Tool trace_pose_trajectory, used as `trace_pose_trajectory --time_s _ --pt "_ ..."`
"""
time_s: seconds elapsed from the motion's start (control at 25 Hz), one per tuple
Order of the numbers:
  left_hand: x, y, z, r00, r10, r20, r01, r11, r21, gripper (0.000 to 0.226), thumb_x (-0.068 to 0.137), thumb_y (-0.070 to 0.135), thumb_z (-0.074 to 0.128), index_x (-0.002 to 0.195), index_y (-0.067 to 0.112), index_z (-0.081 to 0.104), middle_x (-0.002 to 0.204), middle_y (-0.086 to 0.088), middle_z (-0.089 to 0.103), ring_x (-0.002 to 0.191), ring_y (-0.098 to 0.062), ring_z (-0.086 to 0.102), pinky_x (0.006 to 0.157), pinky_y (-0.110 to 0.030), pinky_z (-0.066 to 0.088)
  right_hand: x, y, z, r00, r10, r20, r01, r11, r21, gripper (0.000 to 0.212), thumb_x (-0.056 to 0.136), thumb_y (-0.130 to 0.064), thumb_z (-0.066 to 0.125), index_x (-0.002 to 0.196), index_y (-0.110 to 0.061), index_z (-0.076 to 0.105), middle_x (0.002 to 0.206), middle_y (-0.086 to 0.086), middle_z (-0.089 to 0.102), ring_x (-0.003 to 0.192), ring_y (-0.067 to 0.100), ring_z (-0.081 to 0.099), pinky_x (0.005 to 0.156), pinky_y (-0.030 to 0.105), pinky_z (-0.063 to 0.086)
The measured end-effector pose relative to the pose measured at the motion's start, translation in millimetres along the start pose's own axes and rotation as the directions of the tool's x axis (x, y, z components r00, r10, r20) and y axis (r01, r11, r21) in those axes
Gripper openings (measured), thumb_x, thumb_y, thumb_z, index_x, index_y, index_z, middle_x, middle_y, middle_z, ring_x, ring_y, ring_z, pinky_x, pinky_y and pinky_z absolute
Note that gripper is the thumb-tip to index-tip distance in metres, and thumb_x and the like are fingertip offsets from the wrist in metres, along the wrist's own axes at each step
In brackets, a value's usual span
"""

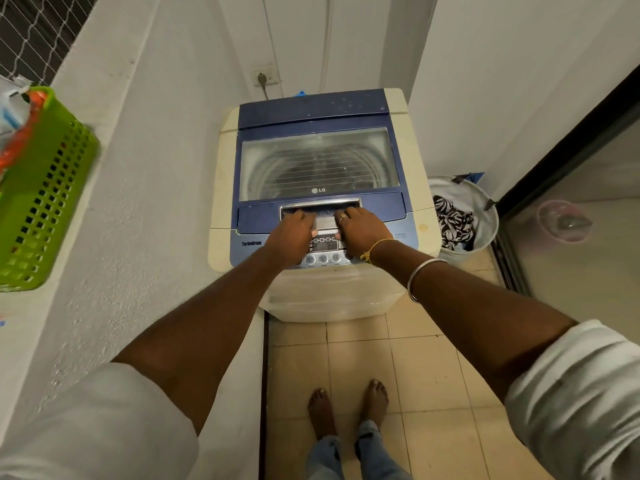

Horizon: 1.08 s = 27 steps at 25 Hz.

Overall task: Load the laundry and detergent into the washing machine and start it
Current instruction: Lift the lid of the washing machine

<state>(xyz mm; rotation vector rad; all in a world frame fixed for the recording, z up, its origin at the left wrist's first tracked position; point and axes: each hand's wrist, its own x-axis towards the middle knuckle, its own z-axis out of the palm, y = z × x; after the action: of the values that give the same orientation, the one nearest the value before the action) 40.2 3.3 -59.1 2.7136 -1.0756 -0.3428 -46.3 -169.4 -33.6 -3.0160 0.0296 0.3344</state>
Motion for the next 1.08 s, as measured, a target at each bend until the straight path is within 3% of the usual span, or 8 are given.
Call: trace_pose_trajectory --time_s 0.16,0.28,0.4,0.52,0.72,0.88,1.08 --pt "0 -3 2 0.999 0.050 0.002 -0.050 0.995 0.087 0.036 0.094 0.023 0.061 0.127 0.011 0.052 0.115 -0.012 0.059 0.102 -0.030 0.058 0.086 -0.041 0.049 5 -4 6 1.000 -0.009 0.016 0.010 0.999 -0.052 0.084 0.082 -0.021 0.074 0.152 -0.012 0.029 0.133 0.018 0.053 0.123 0.035 0.048 0.105 0.042 0.039" --pt "-1 -3 2 1.000 0.025 0.018 -0.027 0.992 0.124 0.044 0.089 0.019 0.067 0.130 0.013 0.051 0.115 -0.012 0.059 0.102 -0.030 0.058 0.087 -0.041 0.049 6 -5 2 0.999 0.022 0.035 -0.019 0.997 -0.078 0.076 0.084 -0.023 0.069 0.151 -0.018 0.032 0.131 0.015 0.054 0.123 0.034 0.049 0.102 0.044 0.038" --pt "4 -4 -7 0.997 0.040 0.073 -0.046 0.996 0.080 0.010 0.093 0.023 0.058 0.101 0.020 0.053 0.097 -0.009 0.058 0.088 -0.028 0.059 0.075 -0.041 0.050 10 -6 -3 0.994 0.094 0.061 -0.093 0.996 -0.020 0.066 0.088 -0.024 0.067 0.147 -0.024 0.037 0.132 0.011 0.053 0.125 0.032 0.048 0.103 0.053 0.032" --pt "9 -5 -18 0.994 0.038 0.100 -0.040 0.999 0.021 0.015 0.094 0.022 0.054 0.082 0.023 0.046 0.084 -0.003 0.056 0.081 -0.026 0.058 0.065 -0.036 0.044 16 -4 -7 0.993 0.108 0.055 -0.109 0.994 0.012 0.046 0.095 -0.027 0.056 0.141 -0.025 0.047 0.130 0.008 0.055 0.125 0.029 0.047 0.102 0.054 0.030" --pt "8 -5 -38 0.999 0.014 0.033 -0.012 0.998 -0.062 0.021 0.086 0.019 0.066 0.075 0.024 0.050 0.074 0.004 0.058 0.071 -0.018 0.057 0.067 -0.044 0.054 13 -4 -26 0.995 0.093 -0.031 -0.093 0.996 0.019 0.028 0.095 -0.025 0.054 0.123 -0.022 0.059 0.119 0.008 0.058 0.119 0.029 0.048 0.099 0.050 0.032" --pt "7 0 -71 0.999 -0.045 0.007 0.046 0.994 -0.096 0.022 0.082 0.021 0.073 0.072 0.022 0.054 0.067 0.005 0.059 0.064 -0.013 0.055 0.064 -0.042 0.054 11 -8 -60 0.994 0.096 -0.051 -0.096 0.995 0.009 0.024 0.091 -0.020 0.058 0.115 -0.023 0.060 0.115 0.007 0.059 0.115 0.029 0.050 0.097 0.050 0.033" --pt "8 14 -134 0.996 -0.072 -0.047 0.067 0.992 -0.106 0.007 0.087 0.017 0.068 0.082 0.022 0.068 0.081 0.001 0.067 0.076 -0.017 0.061 0.072 -0.038 0.055 12 -11 -113 0.988 0.073 -0.135 -0.075 0.997 -0.004 0.027 0.092 -0.026 0.061 0.118 -0.024 0.061 0.113 0.006 0.061 0.113 0.029 0.054 0.100 0.051 0.033"
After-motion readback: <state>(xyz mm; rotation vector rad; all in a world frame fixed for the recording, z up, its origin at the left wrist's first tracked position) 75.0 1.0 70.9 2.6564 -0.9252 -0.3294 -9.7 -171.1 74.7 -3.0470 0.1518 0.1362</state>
